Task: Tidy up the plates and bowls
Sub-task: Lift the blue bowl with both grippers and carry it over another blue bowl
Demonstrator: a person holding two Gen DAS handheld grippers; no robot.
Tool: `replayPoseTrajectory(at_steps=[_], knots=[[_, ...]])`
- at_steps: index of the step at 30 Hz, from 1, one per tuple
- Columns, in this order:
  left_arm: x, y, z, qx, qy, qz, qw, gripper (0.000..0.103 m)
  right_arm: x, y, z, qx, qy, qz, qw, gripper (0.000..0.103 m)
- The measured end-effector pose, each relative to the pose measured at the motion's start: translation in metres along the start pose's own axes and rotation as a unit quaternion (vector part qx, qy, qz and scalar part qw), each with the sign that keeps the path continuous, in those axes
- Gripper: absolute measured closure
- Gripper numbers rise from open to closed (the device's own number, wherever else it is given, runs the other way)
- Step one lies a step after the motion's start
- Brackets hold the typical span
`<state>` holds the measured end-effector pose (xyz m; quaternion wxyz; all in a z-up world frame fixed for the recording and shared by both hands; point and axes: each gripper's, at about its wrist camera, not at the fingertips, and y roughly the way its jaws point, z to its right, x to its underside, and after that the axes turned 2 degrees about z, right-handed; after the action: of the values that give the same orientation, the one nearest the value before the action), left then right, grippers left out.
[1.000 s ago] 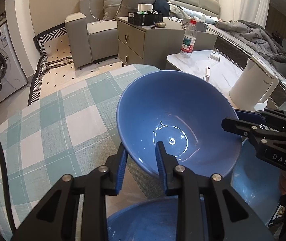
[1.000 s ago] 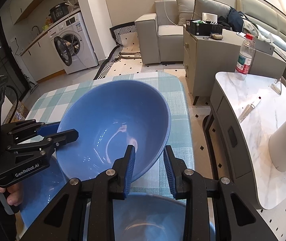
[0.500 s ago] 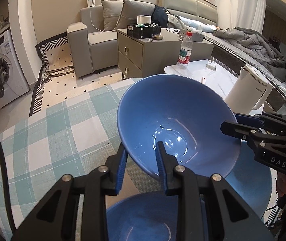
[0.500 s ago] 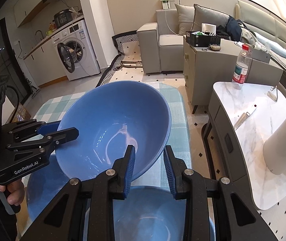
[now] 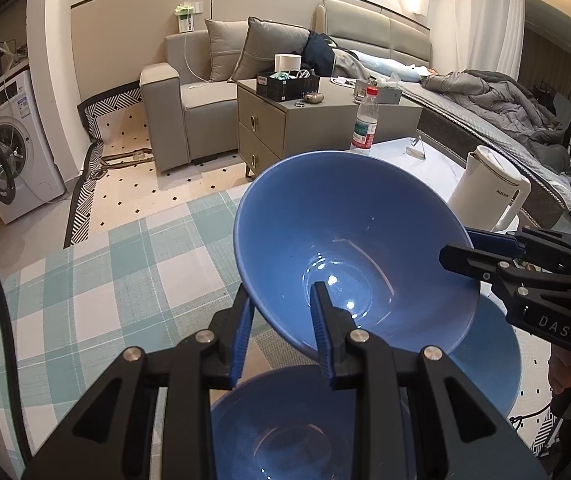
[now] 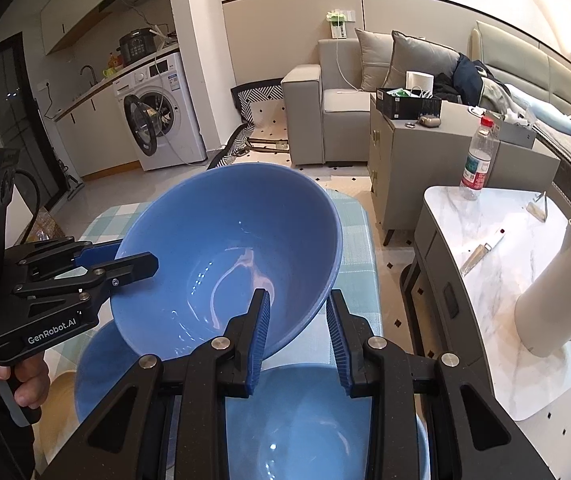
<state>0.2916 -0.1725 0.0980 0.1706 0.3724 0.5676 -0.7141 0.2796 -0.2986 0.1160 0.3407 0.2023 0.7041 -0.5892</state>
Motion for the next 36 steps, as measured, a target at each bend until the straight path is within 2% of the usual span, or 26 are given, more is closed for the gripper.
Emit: replayPoseTrajectory(at_steps=[12,36], knots=[[0.007,-0.034,-0.002,0.001,-0.003,0.023,0.9997,0.076,0.003,-0.033,-0.02,-0.006,-0.013,0.022,1.0,0.073],[0.031,-0.075,-0.01,-0.005,-0.017,0.044,0.9989,0.076,0.018,-0.082,-0.061,-0.024,-0.031,0.054,0.998,0.072]])
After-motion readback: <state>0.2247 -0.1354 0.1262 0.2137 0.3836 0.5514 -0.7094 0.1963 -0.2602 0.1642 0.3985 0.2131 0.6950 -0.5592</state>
